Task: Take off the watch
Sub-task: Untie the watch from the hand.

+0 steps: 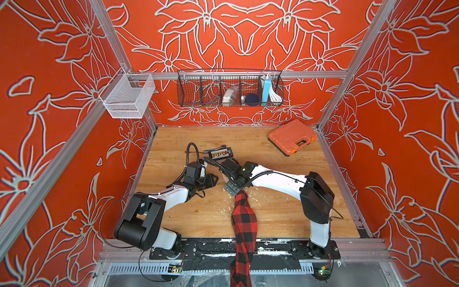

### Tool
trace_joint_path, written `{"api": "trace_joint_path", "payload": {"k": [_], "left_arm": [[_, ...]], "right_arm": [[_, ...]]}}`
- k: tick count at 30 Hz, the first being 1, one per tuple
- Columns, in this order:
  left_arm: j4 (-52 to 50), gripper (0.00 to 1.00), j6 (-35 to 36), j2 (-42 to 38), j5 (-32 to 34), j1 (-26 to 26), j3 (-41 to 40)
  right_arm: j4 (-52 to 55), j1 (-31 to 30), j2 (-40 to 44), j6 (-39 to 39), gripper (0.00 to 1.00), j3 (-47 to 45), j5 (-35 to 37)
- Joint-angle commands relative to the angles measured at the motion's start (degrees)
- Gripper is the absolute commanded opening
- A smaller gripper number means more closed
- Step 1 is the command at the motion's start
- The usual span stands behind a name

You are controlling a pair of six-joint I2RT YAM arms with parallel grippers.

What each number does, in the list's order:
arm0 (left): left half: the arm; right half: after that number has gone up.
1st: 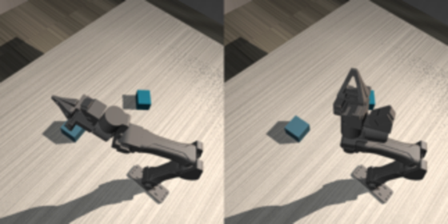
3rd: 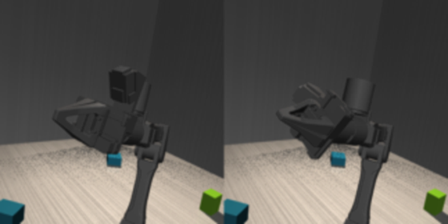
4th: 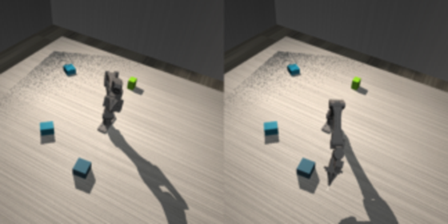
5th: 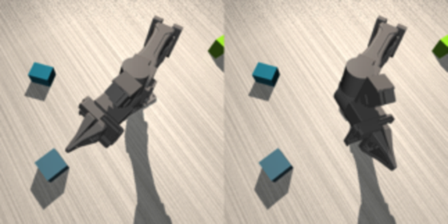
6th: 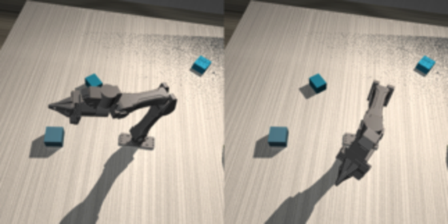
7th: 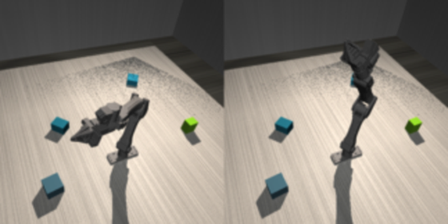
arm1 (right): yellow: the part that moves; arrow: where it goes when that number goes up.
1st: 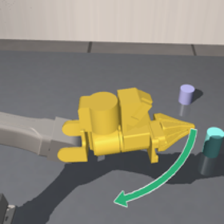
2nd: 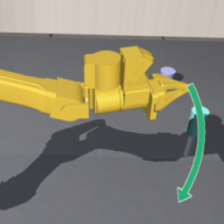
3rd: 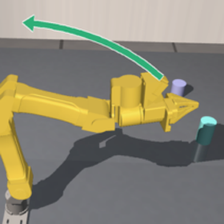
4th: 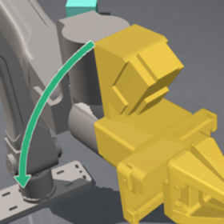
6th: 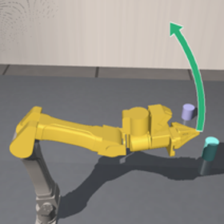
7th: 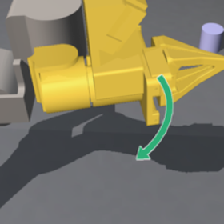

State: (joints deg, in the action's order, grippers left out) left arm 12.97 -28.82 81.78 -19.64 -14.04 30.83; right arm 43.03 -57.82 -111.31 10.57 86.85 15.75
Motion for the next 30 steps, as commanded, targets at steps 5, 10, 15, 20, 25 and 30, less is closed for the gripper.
{"api": "trace_joint_path", "payload": {"k": [5, 10, 15, 20, 25, 30], "left_arm": [[1.52, 0.38, -1.25, -1.31, -1.76, 0.86, -0.42], [1.77, 0.38, -1.59, -1.25, -2.09, 0.86, -0.46], [2.04, 0.38, -1.77, -0.89, -2.5, 0.86, -0.35], [1.97, 0.38, -1.82, -0.52, -2.86, 0.86, -0.16], [1.76, 0.38, -1.71, -0.61, -2.82, 0.86, -0.09], [1.69, 0.38, -1.81, -0.23, -3.04, 0.86, 0.42]], "right_arm": [[3.01, -0.63, -2.94, -0.99, 0.98, 2.62, 7.22], [3.34, -0.67, -2.4, -1.44, 0.98, 2.57, 10.57], [2.44, -0.46, -0.81, -2.14, 0.98, 1.69, 12.8], [2.37, 0.5, -0.41, -2.9, 0.98, 1.28, 13.84], [1.56, 1.86, 1.19, -3.67, 0.98, 0.1, 14.2], [1.53, 3.01, 2.54, -4.36, 0.98, -0.52, 15.1]]}}
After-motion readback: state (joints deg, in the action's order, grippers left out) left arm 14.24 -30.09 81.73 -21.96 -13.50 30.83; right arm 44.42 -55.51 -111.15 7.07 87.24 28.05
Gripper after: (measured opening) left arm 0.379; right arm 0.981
